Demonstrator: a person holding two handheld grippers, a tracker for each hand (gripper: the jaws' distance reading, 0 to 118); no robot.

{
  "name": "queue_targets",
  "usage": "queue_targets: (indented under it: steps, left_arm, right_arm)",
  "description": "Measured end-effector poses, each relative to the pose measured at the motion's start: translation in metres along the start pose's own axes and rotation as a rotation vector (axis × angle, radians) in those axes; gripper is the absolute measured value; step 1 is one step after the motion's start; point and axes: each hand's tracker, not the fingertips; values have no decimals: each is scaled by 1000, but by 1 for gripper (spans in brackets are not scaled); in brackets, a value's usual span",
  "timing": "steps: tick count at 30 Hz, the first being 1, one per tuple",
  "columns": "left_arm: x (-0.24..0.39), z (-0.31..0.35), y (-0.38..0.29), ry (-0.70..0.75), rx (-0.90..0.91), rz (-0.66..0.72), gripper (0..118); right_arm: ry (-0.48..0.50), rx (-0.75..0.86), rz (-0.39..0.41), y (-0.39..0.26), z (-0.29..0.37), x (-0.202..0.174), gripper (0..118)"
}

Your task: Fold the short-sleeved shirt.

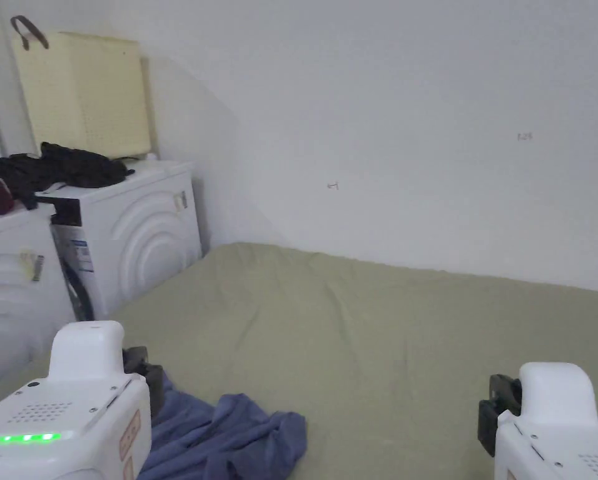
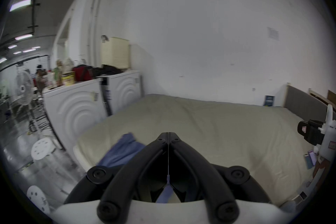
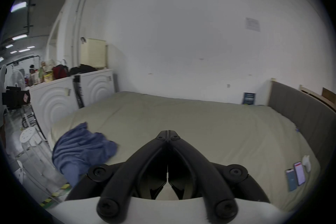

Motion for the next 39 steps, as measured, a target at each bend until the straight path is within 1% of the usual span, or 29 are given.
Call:
queue_targets:
  steps: [1, 4, 9, 14, 17, 20, 21, 22, 23, 26, 29, 30, 31, 33, 36, 37, 38, 39]
  left_arm:
    - [-15, 3, -1, 35, -3, 5, 0]
    - [-46, 11, -6, 113, -17, 26, 0]
    - [-73, 10, -14, 158, -38, 34, 0]
    - [-81, 2, -21, 168, -43, 54, 0]
    - [-77, -10, -24, 139, -63, 61, 0]
    - [-67, -28, -31, 112, -94, 35, 0]
    - [-62, -38, -35, 95, -117, 32, 0]
    - [-61, -47, -32, 151, -160, -222, 0]
    - [-55, -58, -39, 124, -190, -187, 0]
    - [-35, -98, -65, 64, -303, -185, 0]
    - [-14, -144, -104, 16, -452, -236, 0]
    - [-7, -157, -118, -12, -522, -277, 0]
    - [-1, -168, -133, -13, -566, -287, 0]
    - [4, -189, -153, -44, -675, -250, 0]
    - [5, -204, -168, -47, -745, -226, 0]
    - [5, -207, -169, -58, -760, -220, 4]
    - [4, -211, -170, -78, -788, -212, 27]
    - [4, -214, -172, -98, -824, -198, 70]
  right_arm:
    - [29, 2, 2, 0, -4, -11, 0]
    - [75, -1, 1, 0, -14, -34, 0]
    - [112, -13, 4, -1, -26, -52, 0]
    - [110, -26, 8, -1, -35, -57, 0]
    - [98, -34, 15, -3, -39, -57, 0]
    - [93, -52, 21, -9, -43, -54, 0]
    - [87, -58, 24, -12, -44, -53, 0]
    - [85, -64, 25, -15, -44, -52, 0]
    - [84, -73, 25, -17, -44, -50, 0]
    - [69, -98, 34, -28, -43, -44, 0]
    - [62, -140, 29, -41, -43, -38, 0]
    - [62, -162, 18, -46, -44, -37, 0]
    - [74, -188, 11, -50, -45, -36, 0]
    - [64, -205, 22, -60, -47, -35, 0]
    - [65, -243, 19, -73, -50, -34, 0]
    - [63, -254, 16, -77, -51, -34, 0]
    - [66, -265, 14, -80, -52, -34, 0]
    - [71, -272, 11, -83, -52, -33, 0]
